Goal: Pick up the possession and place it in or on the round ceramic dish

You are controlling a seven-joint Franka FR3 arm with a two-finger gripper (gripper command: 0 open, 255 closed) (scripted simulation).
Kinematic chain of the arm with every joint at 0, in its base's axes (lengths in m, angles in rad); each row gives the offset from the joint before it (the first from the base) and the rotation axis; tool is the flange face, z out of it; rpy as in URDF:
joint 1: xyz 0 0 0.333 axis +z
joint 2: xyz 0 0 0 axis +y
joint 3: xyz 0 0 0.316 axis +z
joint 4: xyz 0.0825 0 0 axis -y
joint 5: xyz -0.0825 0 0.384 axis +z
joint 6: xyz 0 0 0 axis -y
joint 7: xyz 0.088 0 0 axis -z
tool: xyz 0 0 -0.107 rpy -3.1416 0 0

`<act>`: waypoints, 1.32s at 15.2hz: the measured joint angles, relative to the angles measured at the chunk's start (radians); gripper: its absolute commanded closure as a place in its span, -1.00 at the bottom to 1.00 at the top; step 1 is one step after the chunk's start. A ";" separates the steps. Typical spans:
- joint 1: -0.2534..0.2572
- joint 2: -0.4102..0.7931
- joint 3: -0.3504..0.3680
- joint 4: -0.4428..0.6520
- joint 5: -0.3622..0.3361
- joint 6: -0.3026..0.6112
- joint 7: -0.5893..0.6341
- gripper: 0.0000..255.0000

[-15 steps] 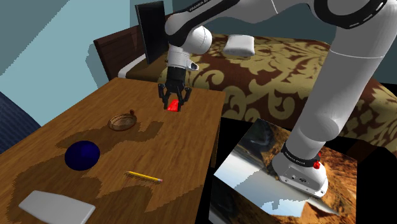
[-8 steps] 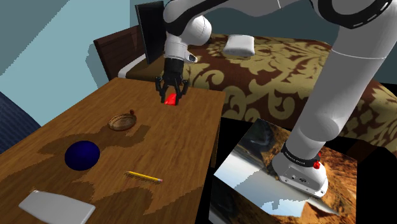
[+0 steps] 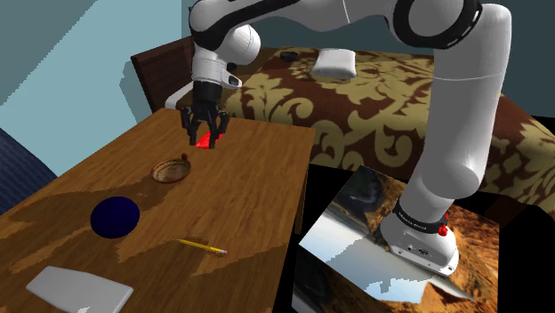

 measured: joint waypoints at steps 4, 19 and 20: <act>0.056 0.157 0.008 0.222 -0.052 -0.029 0.088 1.00; 0.164 0.454 0.003 0.575 -0.128 -0.044 0.180 1.00; 0.164 0.459 0.002 0.571 -0.128 -0.037 0.176 1.00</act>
